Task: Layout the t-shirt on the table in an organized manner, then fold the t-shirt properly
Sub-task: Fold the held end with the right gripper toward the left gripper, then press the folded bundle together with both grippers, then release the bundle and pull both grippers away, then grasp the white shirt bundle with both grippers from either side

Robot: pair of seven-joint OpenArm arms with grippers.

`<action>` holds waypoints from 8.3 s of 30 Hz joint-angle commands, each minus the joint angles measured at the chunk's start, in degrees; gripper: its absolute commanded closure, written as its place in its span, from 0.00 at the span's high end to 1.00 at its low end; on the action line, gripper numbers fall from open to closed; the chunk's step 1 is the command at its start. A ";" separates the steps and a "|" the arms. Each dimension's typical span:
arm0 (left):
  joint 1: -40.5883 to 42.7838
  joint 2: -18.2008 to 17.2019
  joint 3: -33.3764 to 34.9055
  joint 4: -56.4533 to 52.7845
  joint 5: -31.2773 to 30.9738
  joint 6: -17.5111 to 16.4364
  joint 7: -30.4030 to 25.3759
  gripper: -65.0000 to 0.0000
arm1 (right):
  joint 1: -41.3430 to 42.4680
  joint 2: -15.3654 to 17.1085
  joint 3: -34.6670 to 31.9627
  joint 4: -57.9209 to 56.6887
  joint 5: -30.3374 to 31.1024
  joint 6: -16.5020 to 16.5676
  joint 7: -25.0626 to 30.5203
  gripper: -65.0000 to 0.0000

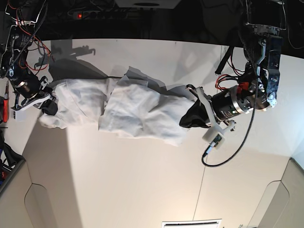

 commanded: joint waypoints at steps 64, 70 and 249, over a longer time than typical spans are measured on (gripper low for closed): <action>-12.04 3.17 -6.01 -11.15 -21.35 -3.65 9.79 0.00 | 14.43 -21.24 -48.19 5.18 -36.22 -22.88 9.27 0.00; -12.07 3.19 -6.01 -11.15 -23.21 -3.95 9.77 0.00 | 19.10 -21.24 -49.46 -3.58 -36.15 -22.67 13.66 0.00; -21.27 -2.91 1.33 -44.41 -7.87 2.82 3.78 0.00 | 23.78 -18.14 -14.05 -11.47 7.63 6.51 -3.87 0.00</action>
